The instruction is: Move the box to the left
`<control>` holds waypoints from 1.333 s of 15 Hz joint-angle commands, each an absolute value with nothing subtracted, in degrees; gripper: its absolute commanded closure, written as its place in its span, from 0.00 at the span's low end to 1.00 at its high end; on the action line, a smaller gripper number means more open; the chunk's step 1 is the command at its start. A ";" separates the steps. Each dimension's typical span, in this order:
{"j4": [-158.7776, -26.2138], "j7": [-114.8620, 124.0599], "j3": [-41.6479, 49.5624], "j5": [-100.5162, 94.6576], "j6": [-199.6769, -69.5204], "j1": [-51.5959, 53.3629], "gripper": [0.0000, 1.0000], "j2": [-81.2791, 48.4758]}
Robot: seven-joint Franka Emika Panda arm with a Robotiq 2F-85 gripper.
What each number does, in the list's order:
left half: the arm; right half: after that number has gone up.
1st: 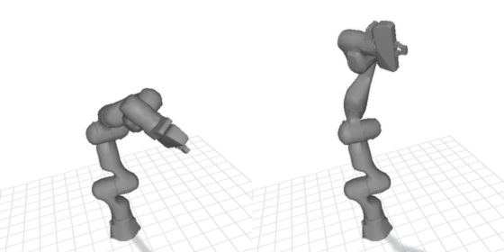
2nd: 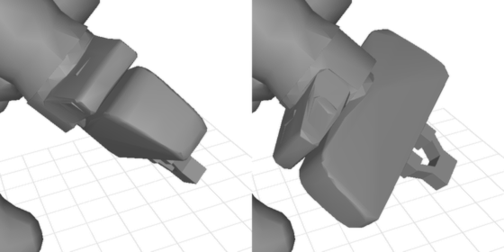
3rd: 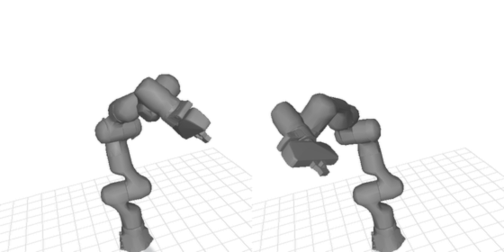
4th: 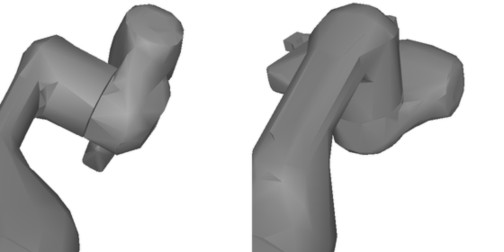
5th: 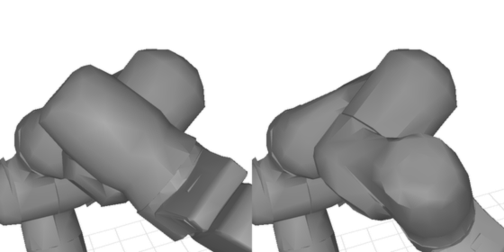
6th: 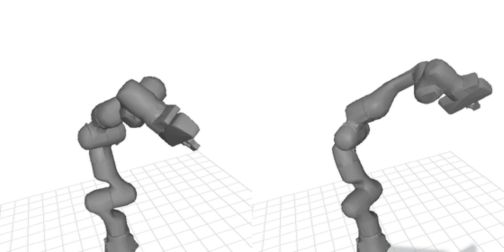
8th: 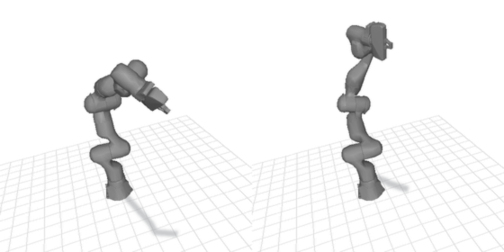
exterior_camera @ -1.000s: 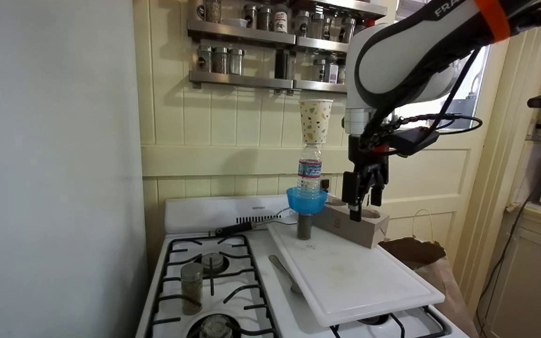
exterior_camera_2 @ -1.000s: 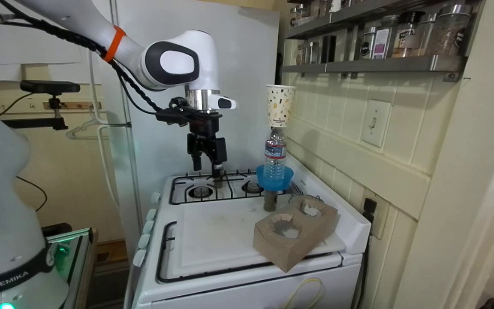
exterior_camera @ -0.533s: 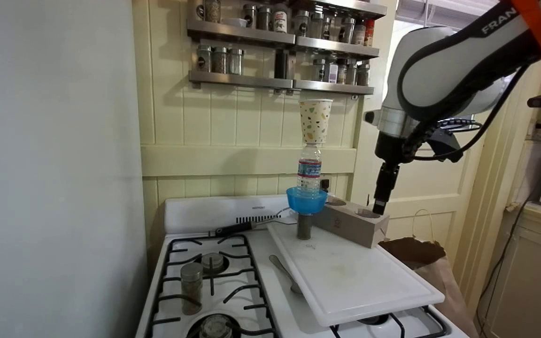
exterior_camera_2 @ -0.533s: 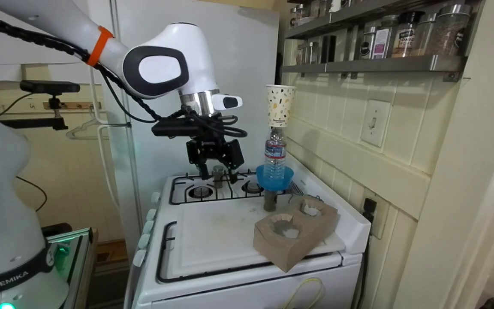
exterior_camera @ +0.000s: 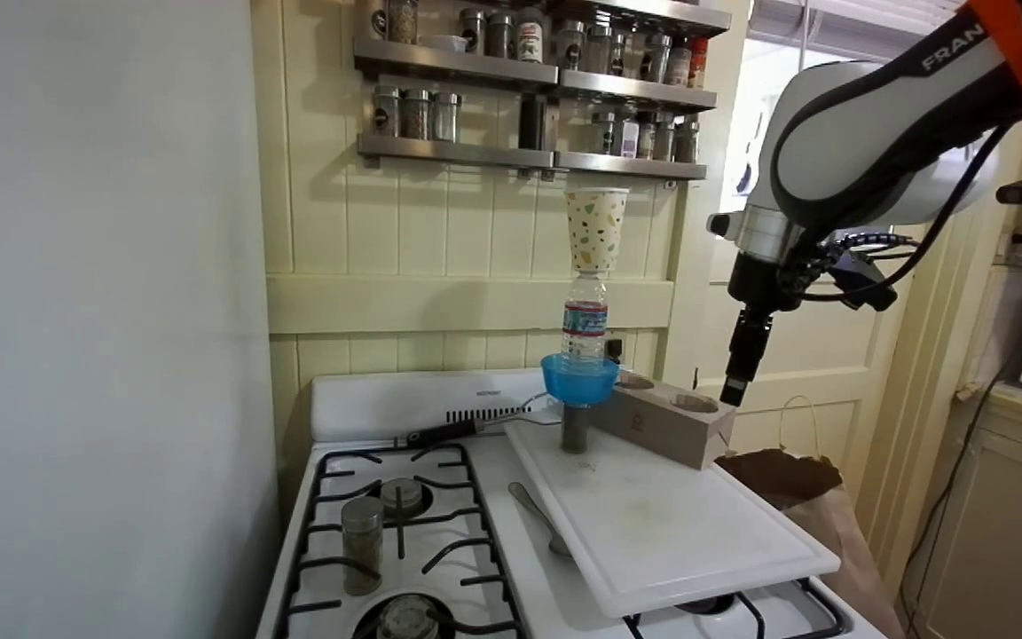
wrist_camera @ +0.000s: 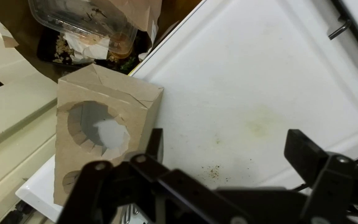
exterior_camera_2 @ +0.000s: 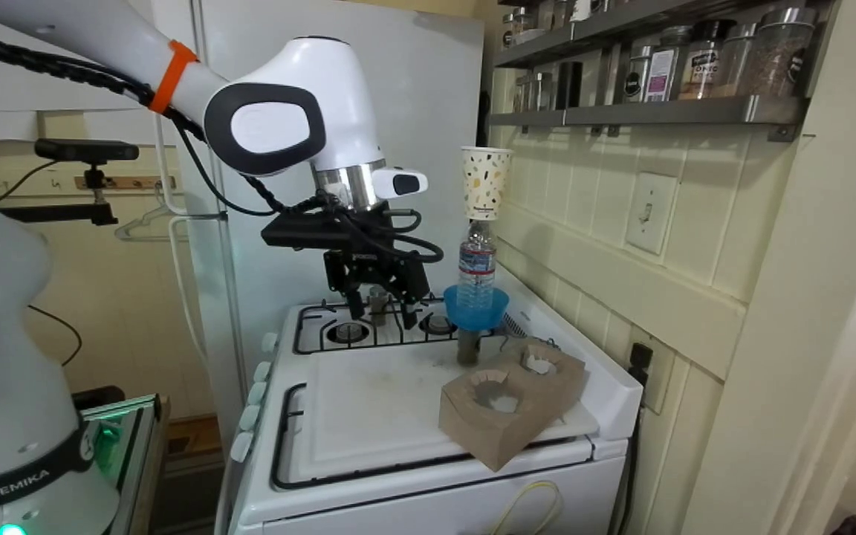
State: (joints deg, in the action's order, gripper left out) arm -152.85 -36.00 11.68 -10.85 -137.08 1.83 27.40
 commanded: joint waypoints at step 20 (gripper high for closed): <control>-150.26 -54.05 20.17 5.98 -149.80 0.03 0.00 17.61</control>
State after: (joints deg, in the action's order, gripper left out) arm -151.37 -53.81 19.68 1.94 -147.41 -0.72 20.98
